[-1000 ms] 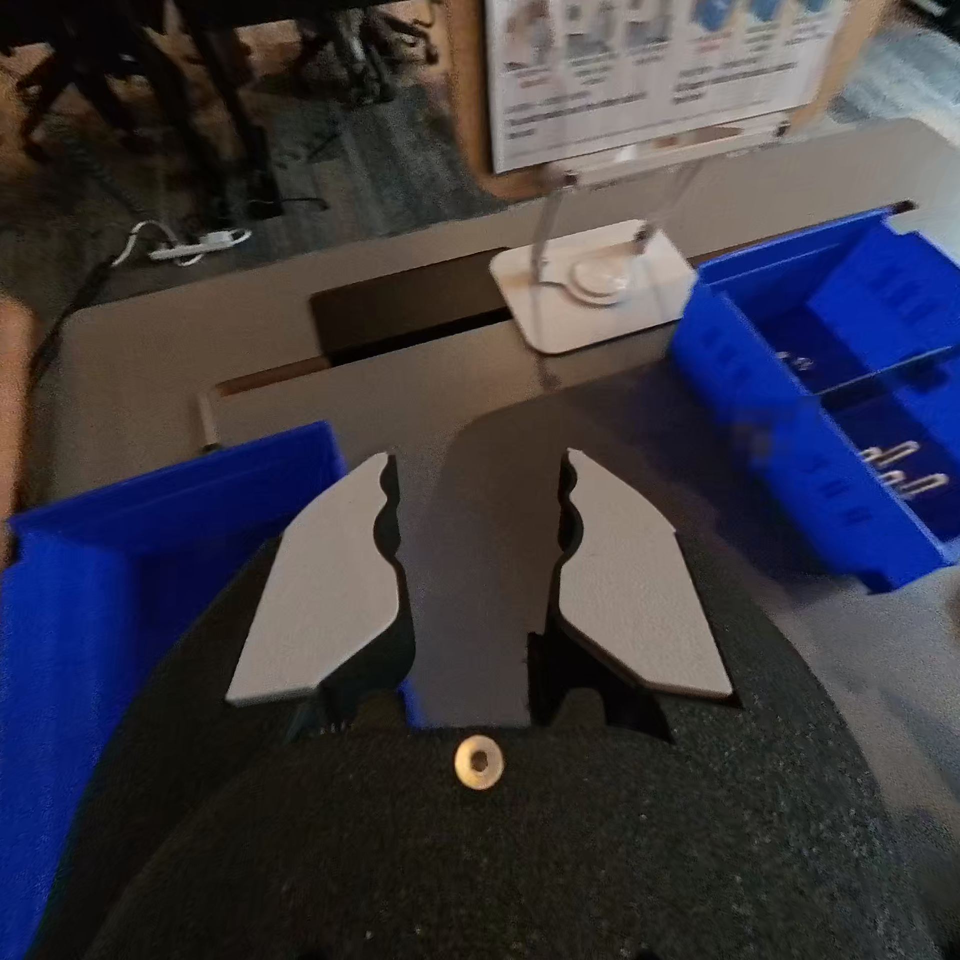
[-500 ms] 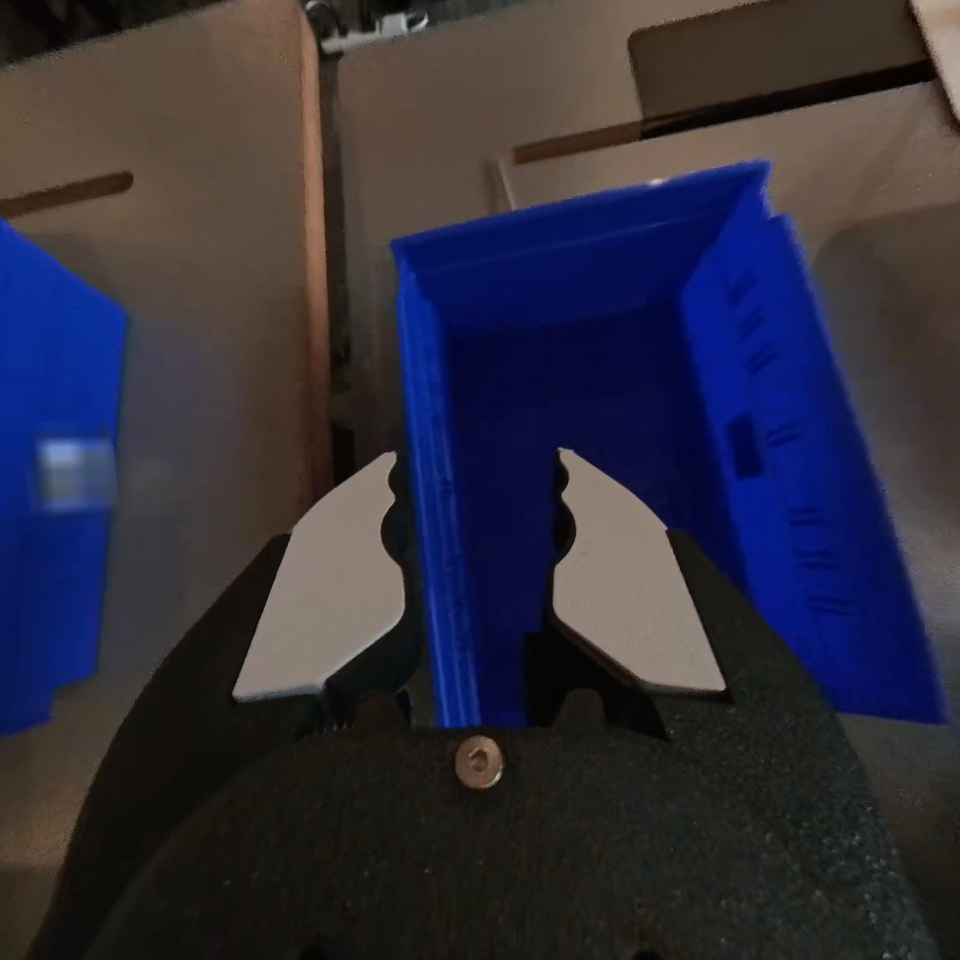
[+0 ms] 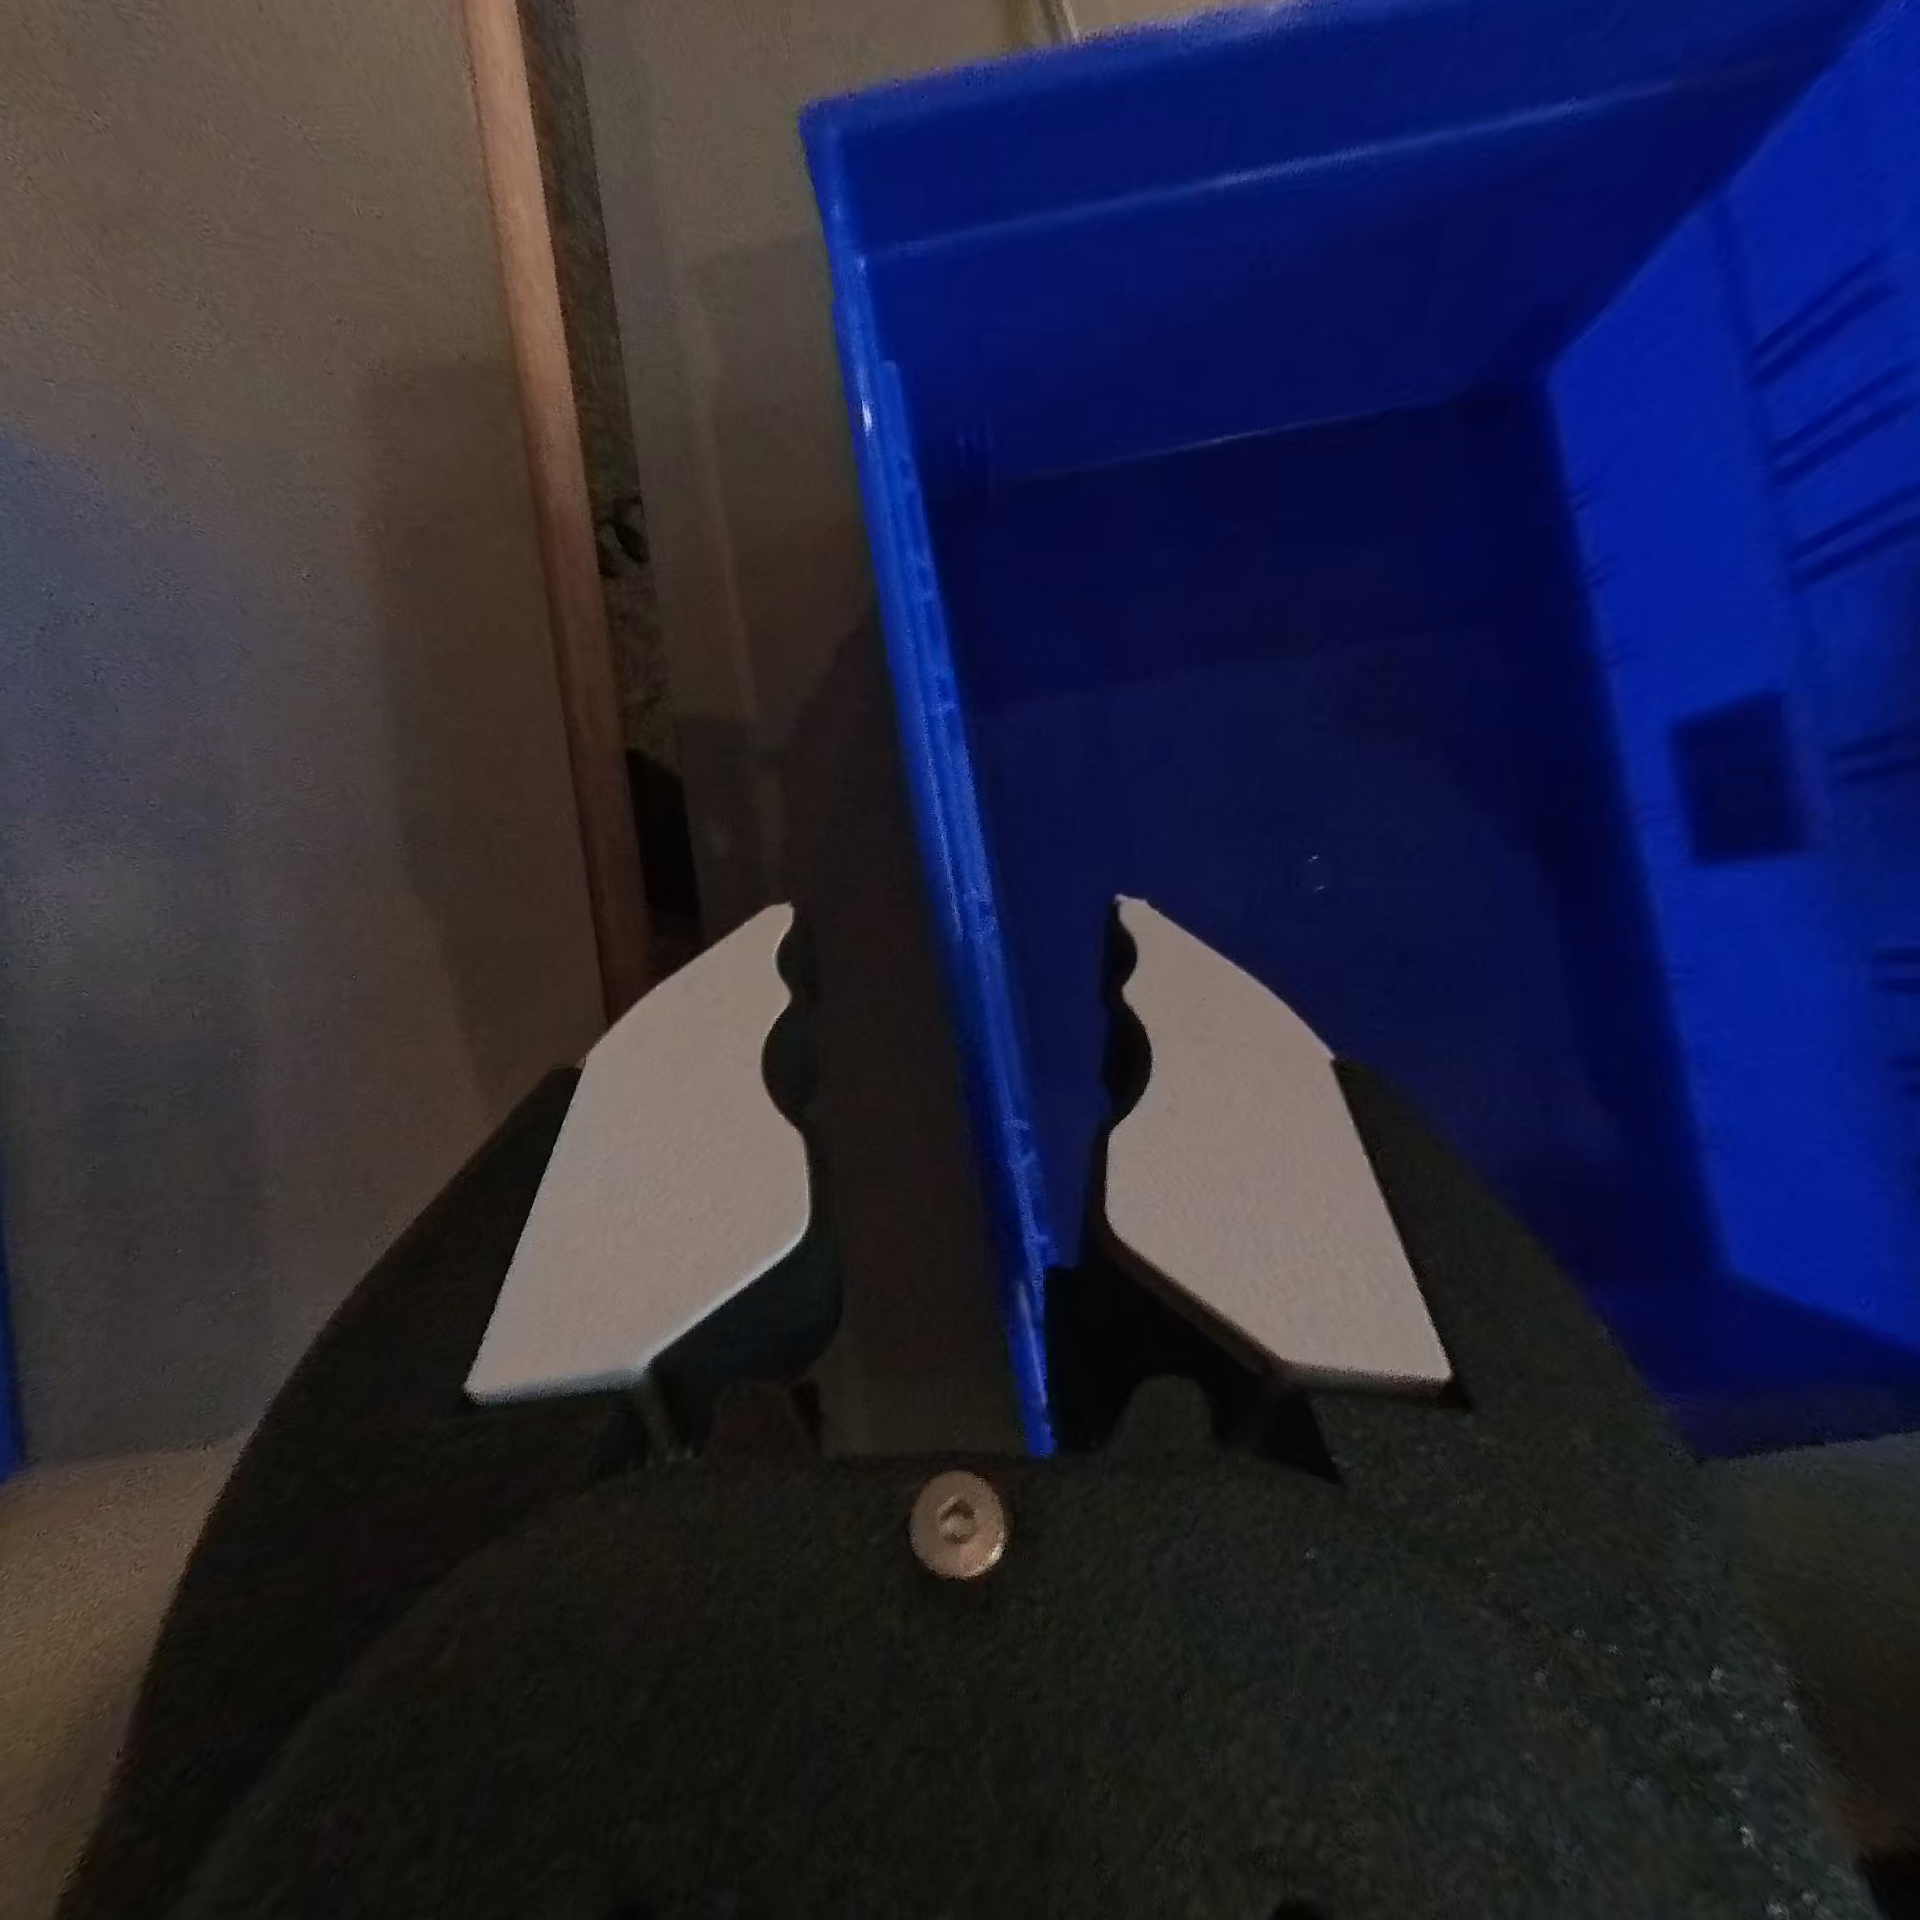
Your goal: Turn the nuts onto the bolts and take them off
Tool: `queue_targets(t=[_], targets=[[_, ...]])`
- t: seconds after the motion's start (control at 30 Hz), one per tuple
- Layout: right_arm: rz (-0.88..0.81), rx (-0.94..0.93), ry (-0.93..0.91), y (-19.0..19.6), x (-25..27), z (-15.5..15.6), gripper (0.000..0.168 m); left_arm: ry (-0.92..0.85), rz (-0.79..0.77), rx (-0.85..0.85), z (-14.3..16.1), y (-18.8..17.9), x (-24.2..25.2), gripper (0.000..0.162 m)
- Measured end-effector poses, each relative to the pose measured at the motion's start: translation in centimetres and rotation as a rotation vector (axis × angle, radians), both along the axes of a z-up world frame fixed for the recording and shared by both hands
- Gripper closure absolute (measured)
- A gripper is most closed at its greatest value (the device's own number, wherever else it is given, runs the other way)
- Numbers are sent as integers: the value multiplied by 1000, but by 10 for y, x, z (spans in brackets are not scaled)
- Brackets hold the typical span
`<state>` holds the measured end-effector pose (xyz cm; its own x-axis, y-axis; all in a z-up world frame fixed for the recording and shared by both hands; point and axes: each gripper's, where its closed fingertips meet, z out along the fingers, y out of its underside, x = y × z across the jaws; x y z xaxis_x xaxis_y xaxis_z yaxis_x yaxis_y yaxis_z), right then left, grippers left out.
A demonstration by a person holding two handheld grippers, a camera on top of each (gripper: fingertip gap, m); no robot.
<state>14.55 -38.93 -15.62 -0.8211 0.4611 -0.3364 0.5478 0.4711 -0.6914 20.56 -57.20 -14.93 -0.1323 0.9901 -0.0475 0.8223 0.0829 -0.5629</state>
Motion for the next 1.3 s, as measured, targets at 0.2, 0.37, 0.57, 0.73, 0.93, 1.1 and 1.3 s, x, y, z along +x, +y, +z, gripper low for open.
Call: queue_targets(t=[0.2,0.37,0.57,0.73,0.93,1.1,1.3], targets=[[9,47,-1,-9,1,-10,67,-85,-3,3,-21,0,-4,109],[50,158,45,-17,5,-21,78,-152,0,-18,-32,-1,-3,114],[64,305,135,-15,1,-31,98,-185,17,-18,-40,-3,-2,141],[15,389,140,-9,-7,-34,114,-205,2,5,-40,4,-3,154],[-57,561,158,6,-23,-37,139,-222,-4,48,-41,18,-2,155],[-76,561,151,15,-32,-32,145,-211,-19,9,-30,27,-8,155],[-114,557,165,39,-48,-14,154,-178,-33,2,-11,50,-22,155]])
